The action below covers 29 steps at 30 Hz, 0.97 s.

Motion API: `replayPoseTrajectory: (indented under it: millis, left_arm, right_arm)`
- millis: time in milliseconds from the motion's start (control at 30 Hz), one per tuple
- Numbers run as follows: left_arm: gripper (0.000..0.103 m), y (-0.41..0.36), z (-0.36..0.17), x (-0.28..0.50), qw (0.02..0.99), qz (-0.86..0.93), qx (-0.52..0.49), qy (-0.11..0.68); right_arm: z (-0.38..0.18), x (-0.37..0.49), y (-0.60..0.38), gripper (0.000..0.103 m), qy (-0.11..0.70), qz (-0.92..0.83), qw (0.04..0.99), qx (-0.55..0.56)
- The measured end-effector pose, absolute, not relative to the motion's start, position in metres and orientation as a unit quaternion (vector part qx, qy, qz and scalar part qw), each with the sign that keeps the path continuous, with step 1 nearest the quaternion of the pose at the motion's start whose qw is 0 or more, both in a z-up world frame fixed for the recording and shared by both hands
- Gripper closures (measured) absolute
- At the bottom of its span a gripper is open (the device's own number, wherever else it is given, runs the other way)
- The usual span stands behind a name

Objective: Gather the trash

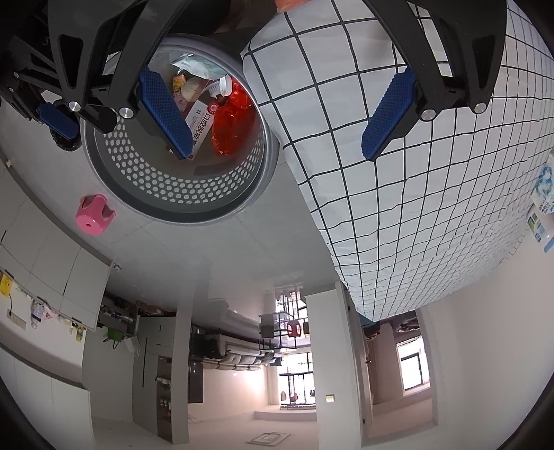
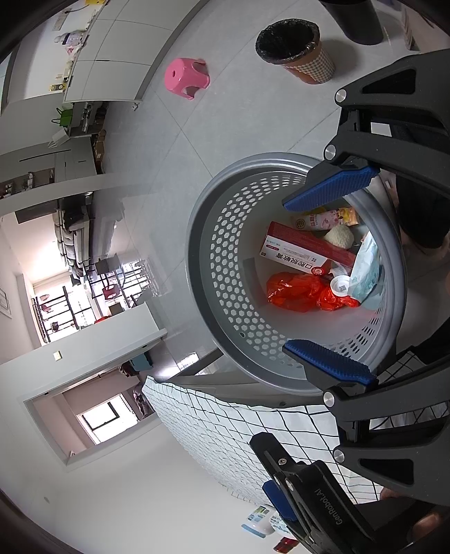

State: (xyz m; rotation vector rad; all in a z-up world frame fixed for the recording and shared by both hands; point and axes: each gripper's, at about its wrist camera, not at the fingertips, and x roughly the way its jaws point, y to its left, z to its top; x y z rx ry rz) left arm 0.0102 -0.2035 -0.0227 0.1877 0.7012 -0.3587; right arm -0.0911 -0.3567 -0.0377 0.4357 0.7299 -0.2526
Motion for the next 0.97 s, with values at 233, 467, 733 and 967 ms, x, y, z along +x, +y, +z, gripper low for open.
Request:
replayPoseTrajectory:
  millis: [233, 467, 733, 967]
  left_arm:
    - [0.007, -0.2039, -0.0242, 0.0112, 0.917, -0.176, 0.09, 0.348]
    - [0.007, -0.2037, -0.0253, 0.0129, 0.915, -0.177, 0.089, 0.352]
    - [0.007, -0.2026, -0.0266, 0.017, 0.913, -0.178, 0.086, 0.356]
    - [0.007, -0.2, -0.0278, 0.0189, 0.913, -0.177, 0.084, 0.359]
  right_arm:
    - [-0.0352, -0.0914, -0.3575, 0.03, 0.353, -0.122, 0.904, 0.209]
    - [-0.0322, -0.0907, -0.3591, 0.03, 0.354, -0.123, 0.904, 0.206]
    - [-0.033, -0.0896, -0.3583, 0.03, 0.355, -0.124, 0.904, 0.206]
    - [-0.0333, -0.0895, -0.3579, 0.03, 0.355, -0.123, 0.904, 0.206]
